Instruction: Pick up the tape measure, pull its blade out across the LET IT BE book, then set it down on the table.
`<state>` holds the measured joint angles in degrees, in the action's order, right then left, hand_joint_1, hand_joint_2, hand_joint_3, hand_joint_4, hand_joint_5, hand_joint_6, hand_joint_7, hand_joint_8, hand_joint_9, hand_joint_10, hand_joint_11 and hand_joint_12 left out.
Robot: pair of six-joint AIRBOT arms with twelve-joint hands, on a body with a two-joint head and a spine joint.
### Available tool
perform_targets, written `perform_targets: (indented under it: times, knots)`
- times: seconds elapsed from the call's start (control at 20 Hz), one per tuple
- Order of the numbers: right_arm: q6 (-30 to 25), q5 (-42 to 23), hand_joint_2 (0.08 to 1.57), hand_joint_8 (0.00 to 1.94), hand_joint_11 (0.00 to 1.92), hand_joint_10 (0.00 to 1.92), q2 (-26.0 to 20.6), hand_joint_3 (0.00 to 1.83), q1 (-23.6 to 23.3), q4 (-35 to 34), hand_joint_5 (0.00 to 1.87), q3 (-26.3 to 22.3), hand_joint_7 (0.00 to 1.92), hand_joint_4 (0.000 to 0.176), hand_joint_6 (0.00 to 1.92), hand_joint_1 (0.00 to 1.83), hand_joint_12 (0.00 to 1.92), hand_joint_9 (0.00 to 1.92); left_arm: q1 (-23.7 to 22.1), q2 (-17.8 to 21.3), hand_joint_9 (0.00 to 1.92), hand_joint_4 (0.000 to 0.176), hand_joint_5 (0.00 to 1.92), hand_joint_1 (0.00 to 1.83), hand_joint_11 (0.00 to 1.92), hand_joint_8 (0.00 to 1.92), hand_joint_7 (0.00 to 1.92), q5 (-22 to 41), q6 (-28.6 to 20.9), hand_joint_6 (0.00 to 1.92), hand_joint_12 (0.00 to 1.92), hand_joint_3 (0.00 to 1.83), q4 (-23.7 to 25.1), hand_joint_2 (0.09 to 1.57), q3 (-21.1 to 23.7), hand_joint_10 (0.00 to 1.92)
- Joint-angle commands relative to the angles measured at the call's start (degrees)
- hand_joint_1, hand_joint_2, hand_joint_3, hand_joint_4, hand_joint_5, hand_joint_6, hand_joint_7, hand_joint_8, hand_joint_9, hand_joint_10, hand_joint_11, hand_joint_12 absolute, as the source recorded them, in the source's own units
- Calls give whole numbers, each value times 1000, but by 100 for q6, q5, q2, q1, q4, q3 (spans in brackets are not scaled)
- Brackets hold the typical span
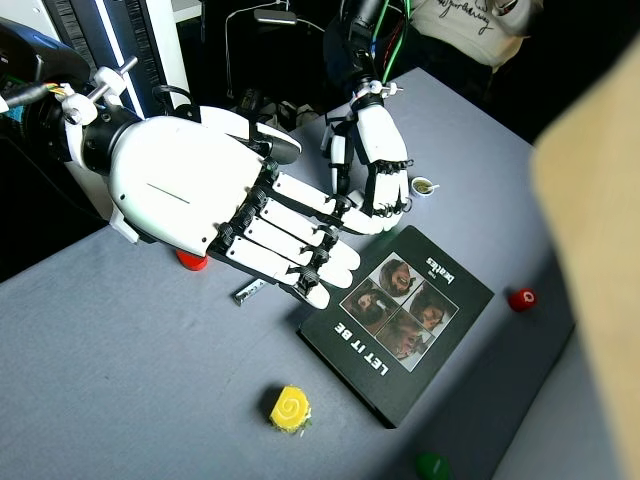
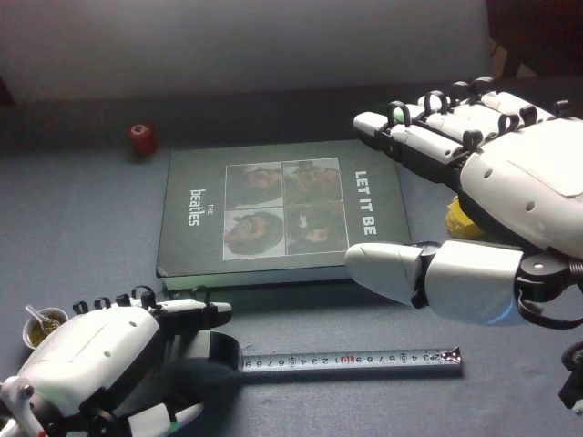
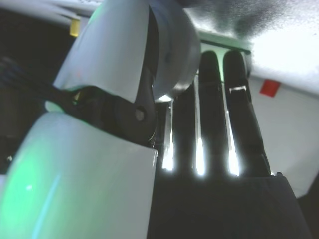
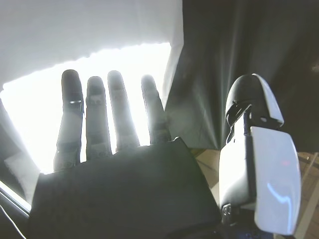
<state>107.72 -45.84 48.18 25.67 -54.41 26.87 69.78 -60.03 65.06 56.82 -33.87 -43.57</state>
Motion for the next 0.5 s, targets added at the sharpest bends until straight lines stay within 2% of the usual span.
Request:
perform_targets:
  times: [0.0, 0.05, 0.1, 0.15, 0.2, 0.45]
  knots:
    - [-68, -431, 1081, 0, 0, 1, -2, 1, -48, 394, 60, -9, 112, 112, 1, 0, 618, 82, -78, -38, 877, 0, 794, 1289, 610, 14, 876, 523, 13, 9, 664, 0, 227, 1079, -22, 39]
    - [-72, -438, 1082, 0, 0, 0, 2, 1, -35, 402, 59, -9, 111, 111, 0, 0, 642, 81, -118, -41, 868, 0, 857, 1358, 689, 706, 1021, 480, 42, 710, 850, 0, 223, 1122, -42, 1047]
    - [-74, -441, 1082, 1, 0, 1, 6, 0, -28, 424, 61, -9, 114, 111, 1, 0, 662, 83, -146, -44, 819, 0, 887, 1369, 720, 946, 1008, 455, 51, 827, 1011, 0, 219, 1134, -67, 1315]
    - [-76, -450, 1083, 1, 0, 1, 9, 0, -20, 451, 64, -9, 117, 111, 1, 0, 642, 84, -162, -52, 812, 0, 979, 1374, 730, 979, 1019, 452, 55, 762, 1088, 0, 211, 1120, -91, 1334]
    - [-79, -451, 1083, 1, 0, 1, 10, 1, -17, 466, 65, -9, 120, 111, 1, 0, 625, 85, -170, -58, 834, 0, 1036, 1378, 737, 929, 1046, 449, 55, 738, 1138, 0, 198, 1102, -112, 1301]
    - [-85, -452, 1083, 2, 0, 3, 10, 0, 1, 518, 73, -10, 126, 110, 3, 0, 606, 91, -168, -28, 859, 0, 1010, 1381, 744, 906, 1066, 475, -67, 747, 1154, 0, 230, 1099, -83, 1291]
